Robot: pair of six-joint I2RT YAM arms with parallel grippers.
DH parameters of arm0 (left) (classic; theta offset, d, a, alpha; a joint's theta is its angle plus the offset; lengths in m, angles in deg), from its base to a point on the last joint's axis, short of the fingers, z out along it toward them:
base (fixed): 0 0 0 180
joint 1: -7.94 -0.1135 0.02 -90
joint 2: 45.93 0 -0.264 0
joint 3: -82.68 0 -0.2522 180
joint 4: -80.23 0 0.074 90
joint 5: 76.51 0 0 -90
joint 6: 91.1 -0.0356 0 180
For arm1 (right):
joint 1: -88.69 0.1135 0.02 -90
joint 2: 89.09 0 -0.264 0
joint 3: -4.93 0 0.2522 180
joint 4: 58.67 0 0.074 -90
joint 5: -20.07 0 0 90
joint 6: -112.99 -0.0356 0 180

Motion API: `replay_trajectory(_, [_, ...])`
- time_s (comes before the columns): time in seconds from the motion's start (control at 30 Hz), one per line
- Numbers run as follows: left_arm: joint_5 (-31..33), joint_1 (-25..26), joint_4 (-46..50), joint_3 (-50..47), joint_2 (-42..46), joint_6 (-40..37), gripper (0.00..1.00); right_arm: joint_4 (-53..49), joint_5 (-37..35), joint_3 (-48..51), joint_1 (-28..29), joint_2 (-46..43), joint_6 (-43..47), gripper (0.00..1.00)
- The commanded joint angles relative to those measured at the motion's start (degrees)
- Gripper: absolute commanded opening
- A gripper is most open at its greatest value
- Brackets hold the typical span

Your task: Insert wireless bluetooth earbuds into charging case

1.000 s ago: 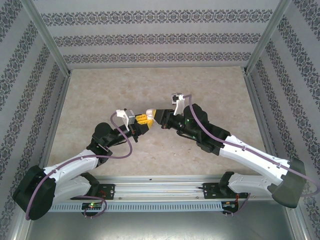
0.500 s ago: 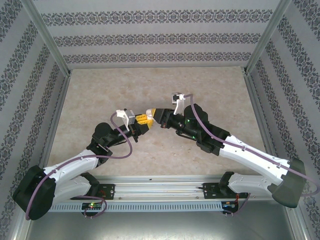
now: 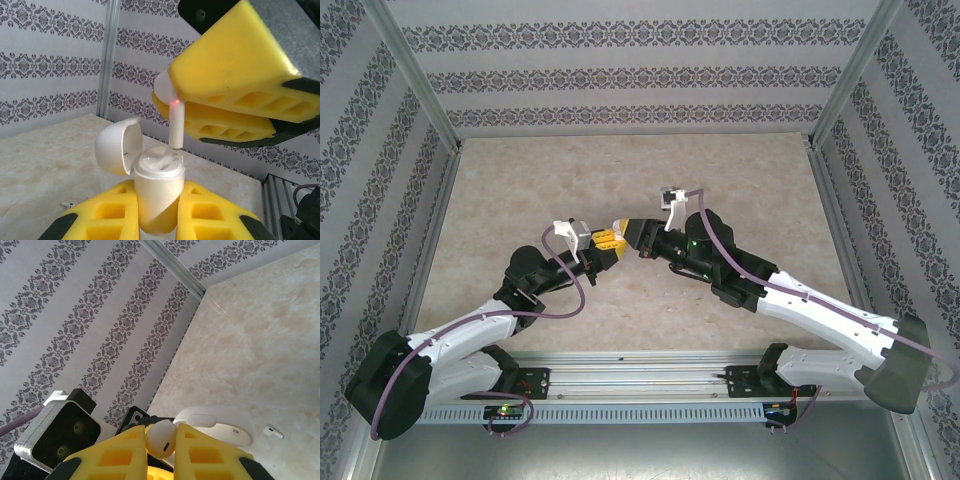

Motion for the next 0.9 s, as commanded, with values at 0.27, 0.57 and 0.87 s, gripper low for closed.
replay_trajectory(0.27, [0.51,0.96,-2.59,0.37,0.82,-1.72,0.0,-6.58,-5.05,-1.08,1.45,-0.26,-0.59,0.15])
replay_trajectory(0.57, [0.55,0.96,-2.33,0.54,0.86,-1.94,0.0,-10.21,-6.03,-2.48,1.54,0.06,-1.42,0.16])
replay_trajectory(0.87, [0.63,1.06,-1.28,1.34,1.12,-2.65,0.0,-14.88,-7.78,-3.94,2.33,0.16,-0.77,0.22])
